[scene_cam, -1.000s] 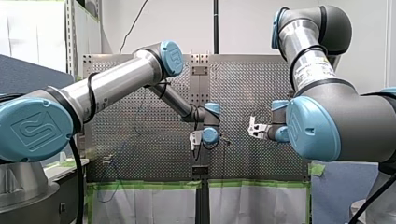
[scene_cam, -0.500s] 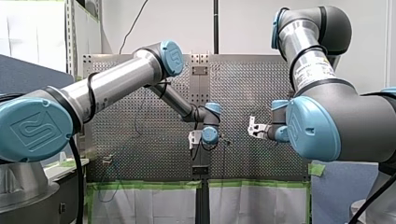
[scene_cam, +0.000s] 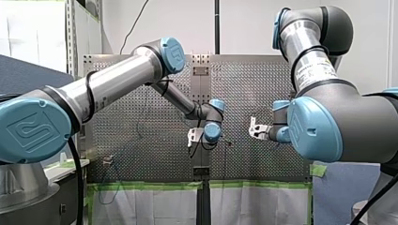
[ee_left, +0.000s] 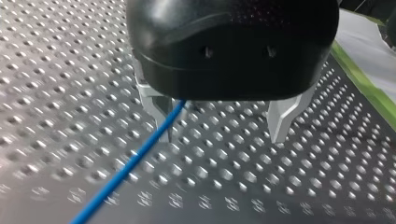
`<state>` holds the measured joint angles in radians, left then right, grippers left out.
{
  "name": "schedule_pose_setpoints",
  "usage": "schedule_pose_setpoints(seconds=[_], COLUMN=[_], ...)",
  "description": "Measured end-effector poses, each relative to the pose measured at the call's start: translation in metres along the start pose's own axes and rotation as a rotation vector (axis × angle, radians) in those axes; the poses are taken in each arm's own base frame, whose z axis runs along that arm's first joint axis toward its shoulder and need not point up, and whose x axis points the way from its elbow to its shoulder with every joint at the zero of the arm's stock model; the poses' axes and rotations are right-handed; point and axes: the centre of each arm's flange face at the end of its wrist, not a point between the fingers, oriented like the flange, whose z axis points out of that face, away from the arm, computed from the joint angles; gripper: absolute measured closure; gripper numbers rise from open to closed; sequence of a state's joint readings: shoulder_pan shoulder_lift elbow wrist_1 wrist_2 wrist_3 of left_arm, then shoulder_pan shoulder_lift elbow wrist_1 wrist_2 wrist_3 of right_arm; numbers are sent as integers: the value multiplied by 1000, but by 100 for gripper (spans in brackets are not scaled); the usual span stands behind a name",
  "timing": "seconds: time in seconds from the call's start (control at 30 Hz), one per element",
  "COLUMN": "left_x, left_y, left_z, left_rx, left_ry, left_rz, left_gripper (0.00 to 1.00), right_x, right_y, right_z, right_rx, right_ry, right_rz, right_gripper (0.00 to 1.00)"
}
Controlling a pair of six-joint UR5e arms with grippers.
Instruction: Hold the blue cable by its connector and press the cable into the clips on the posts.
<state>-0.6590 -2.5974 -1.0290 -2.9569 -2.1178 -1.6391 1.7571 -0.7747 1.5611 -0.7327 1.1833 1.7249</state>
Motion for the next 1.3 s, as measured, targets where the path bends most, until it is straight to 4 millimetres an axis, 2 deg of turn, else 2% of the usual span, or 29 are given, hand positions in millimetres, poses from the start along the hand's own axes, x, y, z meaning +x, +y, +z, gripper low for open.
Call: schedule_pose_setpoints(seconds=[0.13, 0.23, 0.43, 0.7, 1.0, 1.3], left_x=[-23, -26, -6, 20, 50, 51], left_y=[-9, -19, -41, -37, -42, -51], left_z=[-15, -30, -60, -69, -86, -90], left_rx=[13, 25, 62, 49, 78, 103], left_ry=[-16, -9, 11, 16, 14, -32], left_rz=[-17, -24, -31, -27, -5, -33], left_gripper=[0, 0, 0, 0, 0, 0], right_x=[0, 0, -1, -1, -2, -2], right_y=[0, 0, 2, 1, 1, 0], right_z=[0, -1, -2, -2, -2, -2], right_rx=[0, -1, -6, -4, -4, -4], right_ry=[-3, -5, -12, -15, -19, -19], right_rz=[1, 2, 5, 6, 8, 7], right_gripper=[100, 100, 100, 100, 100, 100])
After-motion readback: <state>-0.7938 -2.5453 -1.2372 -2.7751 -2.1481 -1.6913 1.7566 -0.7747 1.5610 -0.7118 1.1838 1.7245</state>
